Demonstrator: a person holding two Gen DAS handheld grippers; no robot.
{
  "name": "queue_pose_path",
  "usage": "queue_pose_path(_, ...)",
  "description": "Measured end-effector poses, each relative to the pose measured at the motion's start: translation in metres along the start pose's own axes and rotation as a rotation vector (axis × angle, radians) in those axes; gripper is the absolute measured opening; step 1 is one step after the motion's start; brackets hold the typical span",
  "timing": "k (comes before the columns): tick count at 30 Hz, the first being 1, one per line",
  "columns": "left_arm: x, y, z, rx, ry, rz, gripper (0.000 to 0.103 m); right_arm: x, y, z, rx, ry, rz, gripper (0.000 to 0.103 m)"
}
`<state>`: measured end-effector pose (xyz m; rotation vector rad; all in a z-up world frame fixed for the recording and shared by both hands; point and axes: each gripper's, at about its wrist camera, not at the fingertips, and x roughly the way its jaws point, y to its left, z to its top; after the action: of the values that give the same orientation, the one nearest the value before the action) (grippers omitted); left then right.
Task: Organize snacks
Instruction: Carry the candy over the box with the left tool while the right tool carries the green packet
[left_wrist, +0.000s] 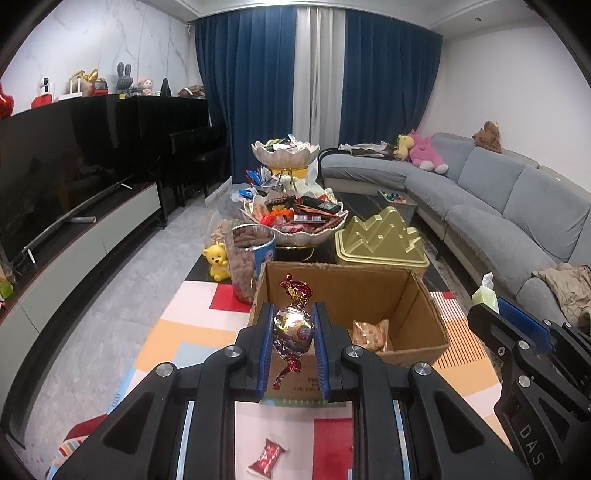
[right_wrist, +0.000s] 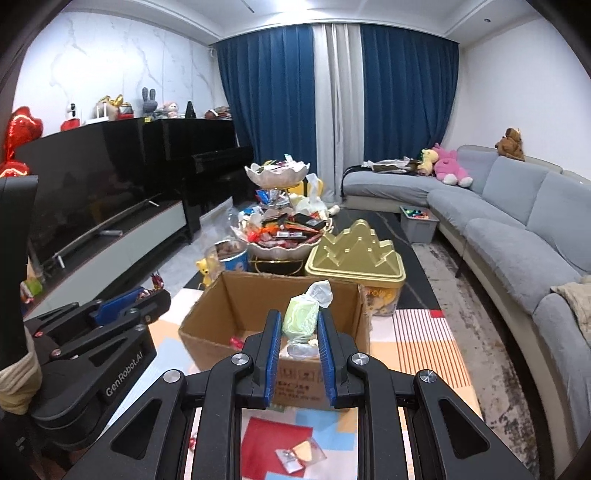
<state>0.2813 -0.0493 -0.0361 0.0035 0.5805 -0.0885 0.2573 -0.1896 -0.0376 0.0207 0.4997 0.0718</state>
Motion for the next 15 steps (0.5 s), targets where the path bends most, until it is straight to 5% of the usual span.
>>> queue_pose_path(15, 0.041, -0.001, 0.024, 0.009, 0.012, -0.020, 0.021, 0.029, 0.000, 0.018, -0.010, -0.010, -0.039, 0.021)
